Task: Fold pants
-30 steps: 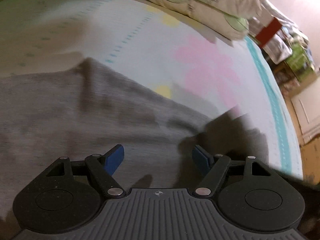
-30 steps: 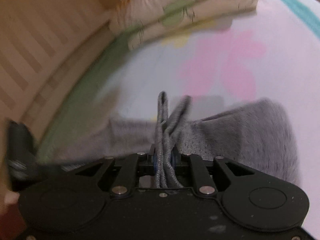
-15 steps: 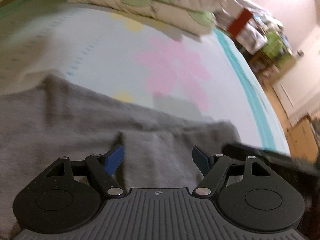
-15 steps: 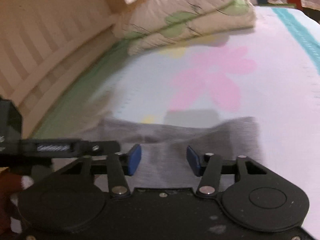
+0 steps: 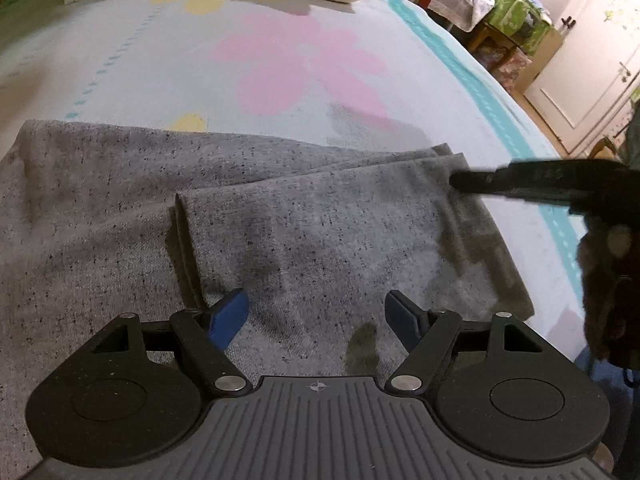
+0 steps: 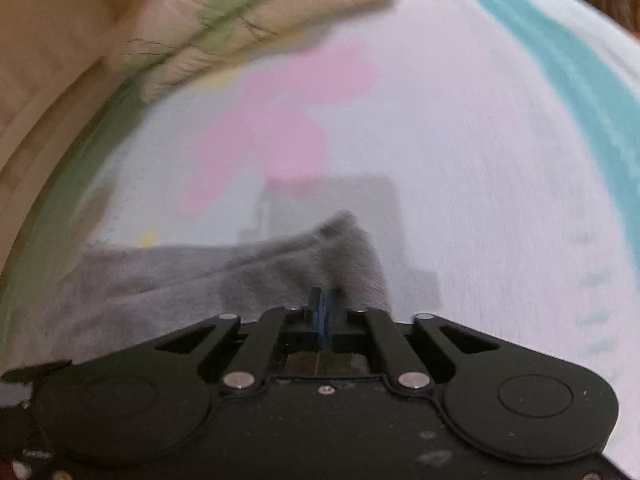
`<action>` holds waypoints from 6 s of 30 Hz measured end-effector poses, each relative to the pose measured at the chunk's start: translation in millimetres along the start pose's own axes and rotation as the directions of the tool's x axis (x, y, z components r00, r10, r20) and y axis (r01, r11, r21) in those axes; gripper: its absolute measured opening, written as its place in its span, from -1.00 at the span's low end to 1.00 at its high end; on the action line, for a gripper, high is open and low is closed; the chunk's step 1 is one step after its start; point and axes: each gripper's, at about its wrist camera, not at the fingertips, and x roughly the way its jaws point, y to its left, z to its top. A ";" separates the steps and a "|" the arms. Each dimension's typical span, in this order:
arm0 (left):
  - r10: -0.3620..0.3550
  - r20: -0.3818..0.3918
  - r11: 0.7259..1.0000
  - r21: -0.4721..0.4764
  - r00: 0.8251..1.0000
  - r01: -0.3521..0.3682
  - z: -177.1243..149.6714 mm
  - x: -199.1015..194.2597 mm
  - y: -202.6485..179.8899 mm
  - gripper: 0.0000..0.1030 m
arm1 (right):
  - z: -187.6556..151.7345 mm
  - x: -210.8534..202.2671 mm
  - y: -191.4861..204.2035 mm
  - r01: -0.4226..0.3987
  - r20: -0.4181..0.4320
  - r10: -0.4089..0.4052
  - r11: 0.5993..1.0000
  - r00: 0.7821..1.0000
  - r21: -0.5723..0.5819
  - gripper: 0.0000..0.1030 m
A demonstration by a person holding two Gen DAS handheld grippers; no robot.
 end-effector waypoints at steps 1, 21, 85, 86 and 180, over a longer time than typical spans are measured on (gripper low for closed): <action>-0.003 0.003 1.000 -0.007 1.000 0.003 -0.8 0.8 0.8 0.44 | 5.9 -0.1 5.4 -0.019 0.020 0.019 1.000 1.000 -0.016 -0.74; -0.007 -0.099 0.993 -0.118 0.995 -0.005 -25.8 -15.4 19.3 0.47 | -39.7 -44.4 3.3 0.087 -0.180 -0.097 0.994 0.979 -0.063 -0.35; 0.085 0.158 0.771 -0.636 0.984 0.036 -104.9 -170.3 327.6 0.98 | -109.1 36.1 240.2 -0.193 -0.235 0.106 0.902 0.966 -0.386 -0.26; 0.087 0.154 0.775 -0.631 0.984 0.030 -100.9 -167.8 328.2 0.98 | -111.3 34.6 240.0 -0.195 -0.236 0.107 0.900 0.966 -0.389 -0.25; 0.114 0.006 0.986 -0.121 0.993 -0.112 -45.2 -134.3 17.8 -0.28 | -21.0 -27.8 -0.4 -0.071 -0.077 0.075 0.996 0.994 0.048 -0.66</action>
